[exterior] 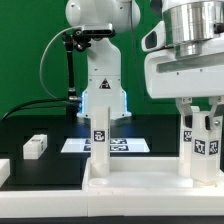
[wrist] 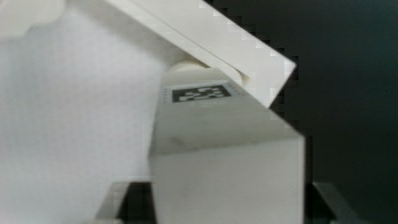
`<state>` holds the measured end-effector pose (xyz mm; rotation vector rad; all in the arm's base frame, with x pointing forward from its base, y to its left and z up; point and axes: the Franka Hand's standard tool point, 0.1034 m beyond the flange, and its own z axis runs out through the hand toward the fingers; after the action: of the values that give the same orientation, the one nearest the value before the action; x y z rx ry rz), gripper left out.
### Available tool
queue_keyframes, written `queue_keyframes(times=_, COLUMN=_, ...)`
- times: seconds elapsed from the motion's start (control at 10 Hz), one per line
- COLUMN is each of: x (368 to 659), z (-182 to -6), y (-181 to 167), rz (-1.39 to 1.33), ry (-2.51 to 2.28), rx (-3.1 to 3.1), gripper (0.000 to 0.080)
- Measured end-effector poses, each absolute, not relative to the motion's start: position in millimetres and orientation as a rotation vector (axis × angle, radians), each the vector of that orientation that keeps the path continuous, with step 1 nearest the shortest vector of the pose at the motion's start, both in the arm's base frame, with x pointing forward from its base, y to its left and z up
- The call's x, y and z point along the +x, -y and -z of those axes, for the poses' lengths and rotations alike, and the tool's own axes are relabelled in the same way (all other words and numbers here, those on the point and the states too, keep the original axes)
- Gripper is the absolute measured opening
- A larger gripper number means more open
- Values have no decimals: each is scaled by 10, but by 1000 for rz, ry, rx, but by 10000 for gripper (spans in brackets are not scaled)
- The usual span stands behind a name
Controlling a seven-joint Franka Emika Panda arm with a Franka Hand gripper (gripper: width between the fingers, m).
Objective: Assemble desk
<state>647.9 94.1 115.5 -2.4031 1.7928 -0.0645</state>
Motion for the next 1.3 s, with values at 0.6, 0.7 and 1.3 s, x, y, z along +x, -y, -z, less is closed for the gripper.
queue_keyframes(times=0.6, x=6462, z=-1151, y=-1050, rz=-7, ry=-2420, rx=-1645, gripper=300)
queue_keyframes(times=0.7, x=6460, z=-1144, y=-1049, rz=-3, ry=-2398, rx=-1679, gripper=300)
queue_keyframes(times=1.3, x=6471, z=-1128, y=-1128, rz=130, ry=-1748, rx=-2376, gripper=645)
